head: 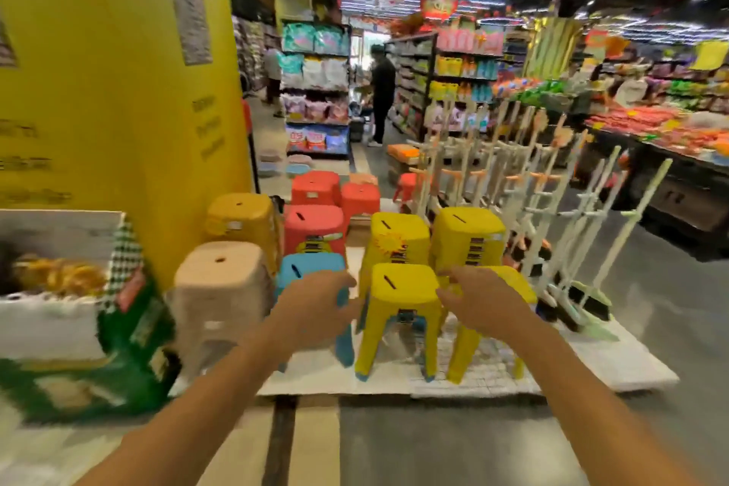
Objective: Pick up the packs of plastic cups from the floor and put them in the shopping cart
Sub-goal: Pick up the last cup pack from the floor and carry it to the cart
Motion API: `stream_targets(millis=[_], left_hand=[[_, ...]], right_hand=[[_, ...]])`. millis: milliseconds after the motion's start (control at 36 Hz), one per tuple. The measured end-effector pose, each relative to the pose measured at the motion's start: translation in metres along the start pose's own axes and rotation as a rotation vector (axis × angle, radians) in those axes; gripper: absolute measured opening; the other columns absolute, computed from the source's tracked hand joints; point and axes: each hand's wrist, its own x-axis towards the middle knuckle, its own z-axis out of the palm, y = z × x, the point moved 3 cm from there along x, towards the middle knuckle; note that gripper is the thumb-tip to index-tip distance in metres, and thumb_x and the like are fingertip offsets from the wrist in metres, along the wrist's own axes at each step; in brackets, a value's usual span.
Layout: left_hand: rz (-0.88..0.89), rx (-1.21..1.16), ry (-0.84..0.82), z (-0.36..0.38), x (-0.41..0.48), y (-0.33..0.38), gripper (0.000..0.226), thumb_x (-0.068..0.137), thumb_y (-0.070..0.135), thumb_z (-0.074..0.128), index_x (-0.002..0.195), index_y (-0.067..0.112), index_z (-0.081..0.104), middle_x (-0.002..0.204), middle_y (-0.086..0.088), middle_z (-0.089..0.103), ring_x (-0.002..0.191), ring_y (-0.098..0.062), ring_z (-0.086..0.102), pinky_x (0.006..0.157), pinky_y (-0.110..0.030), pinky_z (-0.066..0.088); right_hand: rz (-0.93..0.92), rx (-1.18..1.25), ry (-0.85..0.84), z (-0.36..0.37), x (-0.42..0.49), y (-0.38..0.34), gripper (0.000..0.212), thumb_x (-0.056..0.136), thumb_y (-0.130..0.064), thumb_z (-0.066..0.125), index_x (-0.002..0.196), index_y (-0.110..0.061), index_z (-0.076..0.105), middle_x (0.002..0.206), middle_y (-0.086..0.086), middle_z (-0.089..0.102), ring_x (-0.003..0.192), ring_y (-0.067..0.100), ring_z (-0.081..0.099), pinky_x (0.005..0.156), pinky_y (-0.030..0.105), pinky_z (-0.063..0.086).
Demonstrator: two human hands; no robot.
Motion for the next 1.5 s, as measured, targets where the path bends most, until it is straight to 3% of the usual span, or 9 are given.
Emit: stream_targets(millis=[250, 361, 444, 611, 722, 806, 861, 1083, 1500], left_hand=[[-0.369, -0.023, 0.074, -0.085, -0.088, -0.224, 0.036, 0.092, 0.049, 0.051, 0.120, 0.030, 0.062, 0.114, 0.007, 0.068, 0.104, -0.014, 0.062, 0.091, -0.040, 0.053], [-0.524, 0.035, 0.143, -0.108, -0.129, -0.299, 0.034, 0.091, 0.047, 0.052, 0.118, 0.029, 0.062, 0.110, 0.006, 0.068, 0.090, -0.014, 0.065, 0.078, -0.041, 0.057], [-0.641, 0.036, 0.179, -0.119, -0.152, -0.342, 0.034, 0.092, 0.043, 0.054, 0.121, 0.026, 0.063, 0.115, 0.006, 0.067, 0.098, -0.013, 0.063, 0.083, -0.037, 0.055], [-0.834, 0.066, 0.282, -0.136, -0.175, -0.413, 0.033, 0.090, 0.042, 0.054, 0.119, 0.030, 0.064, 0.113, 0.010, 0.067, 0.105, -0.012, 0.060, 0.089, -0.036, 0.051], [-0.953, 0.142, 0.302, -0.152, -0.176, -0.448, 0.040, 0.093, 0.041, 0.054, 0.128, 0.025, 0.060, 0.125, 0.005, 0.063, 0.113, -0.015, 0.058, 0.095, -0.038, 0.050], [-1.080, 0.142, 0.347, -0.161, -0.172, -0.477, 0.042, 0.093, 0.042, 0.054, 0.131, 0.023, 0.058, 0.127, 0.001, 0.061, 0.117, -0.017, 0.056, 0.097, -0.039, 0.047], [-1.102, 0.139, 0.348, -0.163, -0.177, -0.481, 0.042, 0.093, 0.042, 0.053, 0.131, 0.023, 0.057, 0.128, 0.001, 0.061, 0.118, -0.018, 0.055, 0.098, -0.040, 0.047], [-1.309, 0.124, 0.404, -0.167, -0.181, -0.545, 0.041, 0.094, 0.043, 0.054, 0.129, 0.022, 0.060, 0.124, -0.001, 0.064, 0.111, -0.020, 0.059, 0.091, -0.036, 0.049], [-1.413, -0.006, 0.438, -0.173, -0.215, -0.748, 0.040, 0.092, 0.043, 0.053, 0.130, 0.030, 0.057, 0.128, 0.003, 0.062, 0.112, -0.020, 0.059, 0.089, -0.033, 0.044]], right_hand=[[-0.392, 0.082, -0.123, 0.106, 0.105, -0.250, 0.038, 0.096, -0.037, 0.054, 0.132, -0.023, 0.057, 0.124, 0.003, 0.065, 0.114, 0.025, 0.060, 0.091, 0.037, 0.047], [-0.546, 0.102, -0.202, 0.140, 0.131, -0.339, 0.037, 0.095, -0.036, 0.052, 0.132, -0.030, 0.055, 0.120, 0.000, 0.067, 0.107, 0.023, 0.062, 0.084, 0.041, 0.051], [-0.648, 0.107, -0.255, 0.161, 0.147, -0.395, 0.038, 0.099, -0.035, 0.049, 0.135, -0.026, 0.053, 0.126, 0.002, 0.064, 0.110, 0.023, 0.060, 0.085, 0.039, 0.051], [-0.832, 0.120, -0.270, 0.199, 0.190, -0.492, 0.034, 0.097, -0.037, 0.051, 0.129, -0.025, 0.057, 0.117, 0.001, 0.067, 0.102, 0.021, 0.062, 0.083, 0.043, 0.054], [-0.979, 0.075, -0.252, 0.224, 0.227, -0.544, 0.034, 0.095, -0.042, 0.049, 0.126, -0.030, 0.057, 0.117, -0.003, 0.067, 0.099, 0.020, 0.063, 0.073, 0.038, 0.055], [-1.051, 0.039, -0.271, 0.242, 0.262, -0.580, 0.031, 0.096, -0.042, 0.050, 0.124, -0.030, 0.056, 0.112, -0.004, 0.066, 0.085, 0.016, 0.056, 0.056, 0.029, 0.042], [-1.080, 0.040, -0.281, 0.245, 0.264, -0.590, 0.032, 0.096, -0.042, 0.049, 0.125, -0.029, 0.055, 0.108, -0.003, 0.066, 0.080, 0.016, 0.053, 0.059, 0.032, 0.044], [-1.210, 0.069, -0.467, 0.301, 0.301, -0.685, 0.042, 0.096, -0.044, 0.048, 0.135, -0.029, 0.053, 0.123, 0.000, 0.064, 0.106, 0.022, 0.062, 0.084, 0.046, 0.055], [-1.251, 0.028, -0.567, 0.408, 0.334, -0.866, 0.041, 0.100, -0.034, 0.046, 0.138, -0.021, 0.052, 0.123, 0.005, 0.066, 0.107, 0.022, 0.061, 0.086, 0.037, 0.050]])
